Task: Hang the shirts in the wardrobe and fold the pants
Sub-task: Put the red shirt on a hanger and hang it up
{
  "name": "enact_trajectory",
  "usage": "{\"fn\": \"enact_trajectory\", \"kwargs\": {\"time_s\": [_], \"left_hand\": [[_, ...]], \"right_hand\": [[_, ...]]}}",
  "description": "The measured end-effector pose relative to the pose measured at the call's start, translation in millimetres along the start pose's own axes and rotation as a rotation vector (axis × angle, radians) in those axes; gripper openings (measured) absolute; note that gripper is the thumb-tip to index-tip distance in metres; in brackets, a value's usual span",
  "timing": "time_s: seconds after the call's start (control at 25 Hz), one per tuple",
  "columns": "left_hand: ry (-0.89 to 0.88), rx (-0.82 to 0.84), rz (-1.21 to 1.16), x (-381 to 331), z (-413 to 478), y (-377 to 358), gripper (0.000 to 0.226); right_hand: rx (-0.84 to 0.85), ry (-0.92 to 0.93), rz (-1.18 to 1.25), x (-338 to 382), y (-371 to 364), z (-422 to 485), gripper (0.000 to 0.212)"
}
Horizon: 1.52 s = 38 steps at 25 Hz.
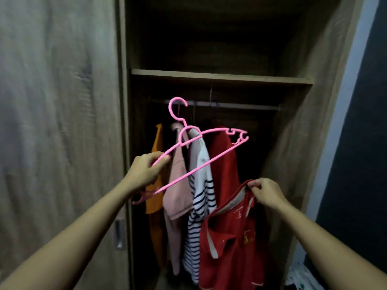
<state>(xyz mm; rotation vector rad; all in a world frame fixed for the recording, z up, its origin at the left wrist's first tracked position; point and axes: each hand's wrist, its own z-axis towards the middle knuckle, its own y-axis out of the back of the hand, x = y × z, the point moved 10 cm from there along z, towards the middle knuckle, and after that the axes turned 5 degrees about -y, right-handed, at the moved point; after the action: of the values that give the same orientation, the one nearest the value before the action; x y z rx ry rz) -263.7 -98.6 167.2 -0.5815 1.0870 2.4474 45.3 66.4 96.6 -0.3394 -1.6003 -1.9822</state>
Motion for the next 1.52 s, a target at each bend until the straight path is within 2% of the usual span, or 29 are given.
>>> {"fn": "enact_trajectory", "kwargs": {"time_s": [0.08,0.16,0.24,0.44,0.56,0.72,0.8,0.88,0.96,1.04,1.12,1.16,1.24,1.32,1.36,1.4,1.44,1.52], "left_hand": [[-0.035,0.022,-0.010,22.4,-25.3,16.3,0.022],[-0.063,0.095,-0.029,34.4,-51.0,21.7,0.010],[-0.074,0.134,-0.071,45.3,-73.5,23.5,0.020],[-0.078,0.074,-0.127,75.1,-104.9,29.3,0.025],[-0.121,0.127,-0.127,79.7,-122.4,14.1,0.013],[-0.258,0.114,-0.145,48.3,-134.4,-20.7,0.050],[-0.322,0.097,-0.150,33.1,-145.1,-35.2,0.055],[-0.332,-0.024,-0.165,34.2,-153.7,-26.2,0.045],[-0.333,-0.158,-0.191,34.9,-159.6,-4.5,0.039],[-0.364,-0.224,-0.203,27.4,-162.7,9.2,0.037],[-0.304,-0.237,-0.149,27.5,-161.8,10.5,0.038],[-0.216,-0.276,-0.074,31.9,-161.1,14.3,0.038],[-0.031,-0.469,0.095,39.8,-173.6,28.4,0.035],[-0.025,-0.692,0.111,22.1,-206.8,32.5,0.027],[-0.055,-0.700,0.102,9.9,-219.5,22.0,0.022],[-0.028,-0.603,0.101,9.8,-223.5,0.0,0.021],[0.072,-0.440,0.099,22.0,-222.6,-29.3,0.025],[0.345,-0.098,-0.064,60.3,-223.4,-83.7,0.049]], "right_hand": [[0.020,-0.007,-0.019,8.6,-4.2,-3.3,0.031],[0.017,-0.007,-0.067,17.3,-5.6,-6.9,0.032],[-0.022,0.005,-0.122,29.7,-1.7,-13.2,0.032],[0.013,0.114,-0.131,48.9,-4.3,-39.5,0.045],[0.064,0.194,-0.147,65.5,-8.6,-58.3,0.048],[0.079,0.465,-0.212,148.5,-28.3,-98.8,0.047],[0.111,0.555,-0.262,181.7,-36.0,-118.7,0.043],[0.167,0.610,-0.338,194.0,-36.1,-129.3,0.035],[0.133,0.680,-0.403,192.8,-25.9,-135.4,0.042],[-0.028,0.766,-0.465,190.2,-12.5,-140.2,0.065],[-0.191,0.812,-0.477,189.3,-5.0,-145.8,0.082],[-0.260,0.829,-0.460,190.6,-2.1,-149.8,0.080],[-0.355,0.875,-0.396,195.7,3.6,-158.6,0.064],[-0.409,0.901,-0.326,201.2,12.2,-164.4,0.050],[-0.421,0.908,-0.289,204.3,17.5,-166.8,0.047],[-0.427,0.916,-0.246,208.1,23.9,-169.0,0.045],[-0.424,0.918,-0.196,211.3,30.7,-170.4,0.044],[-0.389,0.900,-0.090,213.2,43.0,-170.1,0.040]]}}
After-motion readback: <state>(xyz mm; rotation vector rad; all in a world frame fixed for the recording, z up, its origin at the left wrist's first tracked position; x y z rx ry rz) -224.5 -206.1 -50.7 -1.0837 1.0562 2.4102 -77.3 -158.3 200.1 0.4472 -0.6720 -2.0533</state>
